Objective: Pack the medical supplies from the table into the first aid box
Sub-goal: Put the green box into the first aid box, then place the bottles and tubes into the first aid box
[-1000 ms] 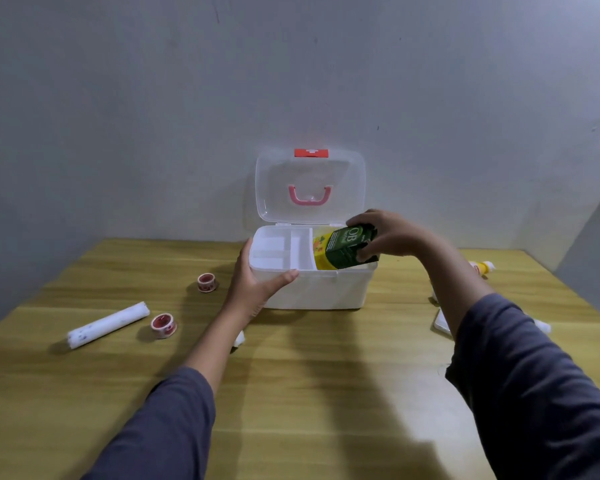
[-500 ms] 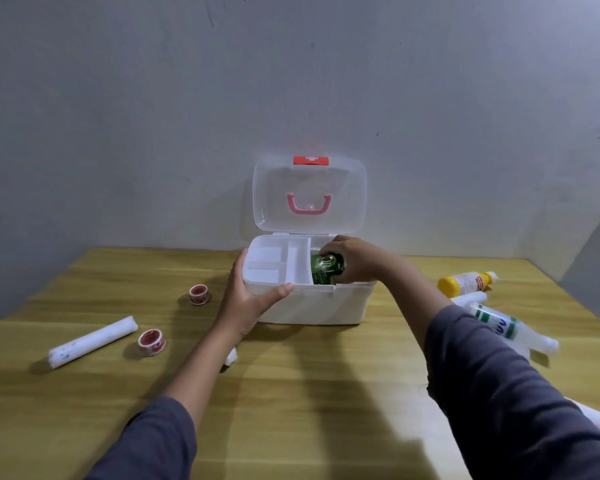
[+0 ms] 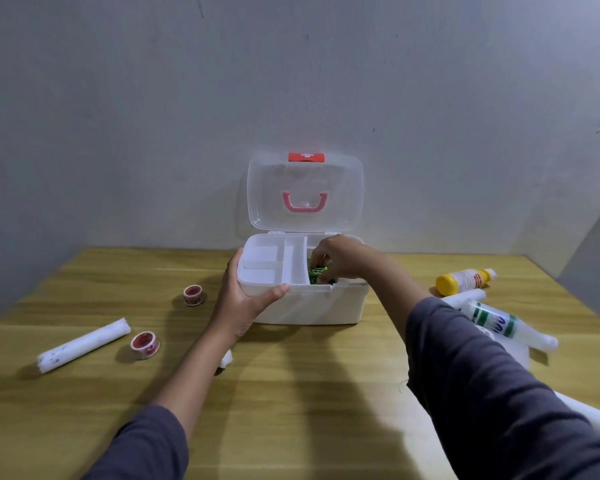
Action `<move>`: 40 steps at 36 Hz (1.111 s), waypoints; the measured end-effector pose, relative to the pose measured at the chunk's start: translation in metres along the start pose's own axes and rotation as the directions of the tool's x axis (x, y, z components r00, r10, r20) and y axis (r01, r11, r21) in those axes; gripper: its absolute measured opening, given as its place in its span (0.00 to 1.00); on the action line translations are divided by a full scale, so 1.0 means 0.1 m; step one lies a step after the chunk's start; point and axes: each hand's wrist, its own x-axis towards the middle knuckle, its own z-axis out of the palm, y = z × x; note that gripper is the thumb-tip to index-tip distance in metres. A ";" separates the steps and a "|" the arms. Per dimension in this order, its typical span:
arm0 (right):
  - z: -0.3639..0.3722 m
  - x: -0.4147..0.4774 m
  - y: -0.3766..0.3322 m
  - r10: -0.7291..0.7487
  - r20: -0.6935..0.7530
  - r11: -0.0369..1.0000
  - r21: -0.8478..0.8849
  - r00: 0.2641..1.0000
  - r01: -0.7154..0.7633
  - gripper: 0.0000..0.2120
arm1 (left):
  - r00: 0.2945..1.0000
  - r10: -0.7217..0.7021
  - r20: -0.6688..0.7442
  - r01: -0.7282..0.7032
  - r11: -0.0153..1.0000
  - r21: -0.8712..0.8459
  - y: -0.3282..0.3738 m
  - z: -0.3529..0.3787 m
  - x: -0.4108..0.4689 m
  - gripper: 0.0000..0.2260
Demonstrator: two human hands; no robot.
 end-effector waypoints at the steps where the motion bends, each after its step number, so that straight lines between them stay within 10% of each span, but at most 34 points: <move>1: 0.00 0.00 -0.02 -0.008 -0.006 1.000 0.017 1.000 0.008 0.17 | 1.000 0.000 -0.003 0.000 1.000 0.000 0.00 0.00 0.00 0.42; 24: -0.14 -0.90 0.32 0.230 -0.370 0.906 0.419 0.900 -0.059 0.15 | 0.999 -0.027 -0.022 0.028 1.000 0.011 0.12 0.06 -0.12 0.47; 40: 0.58 -1.89 0.92 0.523 -0.100 0.796 0.412 0.847 -0.443 0.28 | 0.997 -0.069 -0.039 0.068 0.998 -0.013 0.12 0.10 -0.16 0.45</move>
